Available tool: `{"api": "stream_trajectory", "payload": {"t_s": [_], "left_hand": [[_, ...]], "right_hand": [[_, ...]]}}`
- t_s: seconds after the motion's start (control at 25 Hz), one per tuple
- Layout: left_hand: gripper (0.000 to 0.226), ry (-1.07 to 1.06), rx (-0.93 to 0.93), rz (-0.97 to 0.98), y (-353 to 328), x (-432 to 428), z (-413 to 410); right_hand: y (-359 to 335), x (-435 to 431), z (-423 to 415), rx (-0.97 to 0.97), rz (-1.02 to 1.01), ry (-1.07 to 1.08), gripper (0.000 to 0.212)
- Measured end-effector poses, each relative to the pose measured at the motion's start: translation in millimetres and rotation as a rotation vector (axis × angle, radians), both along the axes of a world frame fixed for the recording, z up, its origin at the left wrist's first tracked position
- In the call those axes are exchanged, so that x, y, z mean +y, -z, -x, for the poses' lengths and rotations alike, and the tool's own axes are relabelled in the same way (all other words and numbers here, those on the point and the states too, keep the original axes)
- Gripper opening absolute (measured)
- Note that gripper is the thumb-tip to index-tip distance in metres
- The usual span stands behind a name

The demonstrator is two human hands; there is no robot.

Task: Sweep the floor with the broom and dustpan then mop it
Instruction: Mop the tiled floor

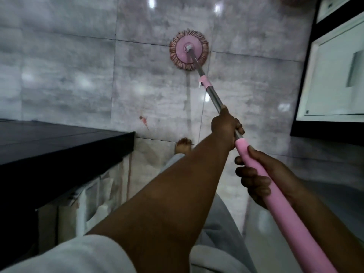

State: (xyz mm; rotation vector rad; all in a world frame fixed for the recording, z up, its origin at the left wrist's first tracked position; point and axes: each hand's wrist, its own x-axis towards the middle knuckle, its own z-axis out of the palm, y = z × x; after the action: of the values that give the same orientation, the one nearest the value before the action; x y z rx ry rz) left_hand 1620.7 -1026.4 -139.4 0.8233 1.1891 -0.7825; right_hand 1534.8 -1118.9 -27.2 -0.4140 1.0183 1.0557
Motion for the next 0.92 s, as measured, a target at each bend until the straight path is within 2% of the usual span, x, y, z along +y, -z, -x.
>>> {"api": "stream_trajectory", "payload": {"t_s": [0.28, 0.48, 0.64, 0.92], "left_hand": [[0.048, -0.235, -0.052, -0.128, 16.6, 122.2, -19.4], [0.047, -0.325, -0.006, -0.176, 27.3, 165.4, 4.3], [0.048, -0.259, 0.001, -0.183, 28.8, 125.8, 45.3], [0.049, -0.071, -0.029, -0.082, 13.3, -22.0, 180.4]], "right_hand": [[29.0, 100.1, -42.6, -0.076, -0.042, -0.268, 0.03], [52.7, 134.4, -23.0, -0.117, -0.05, -0.363, 0.032], [54.2, 95.3, 24.0, -0.142, 0.0, -0.312, 0.032], [27.1, -35.0, 176.7, -0.097, 0.067, -0.107, 0.033]]}}
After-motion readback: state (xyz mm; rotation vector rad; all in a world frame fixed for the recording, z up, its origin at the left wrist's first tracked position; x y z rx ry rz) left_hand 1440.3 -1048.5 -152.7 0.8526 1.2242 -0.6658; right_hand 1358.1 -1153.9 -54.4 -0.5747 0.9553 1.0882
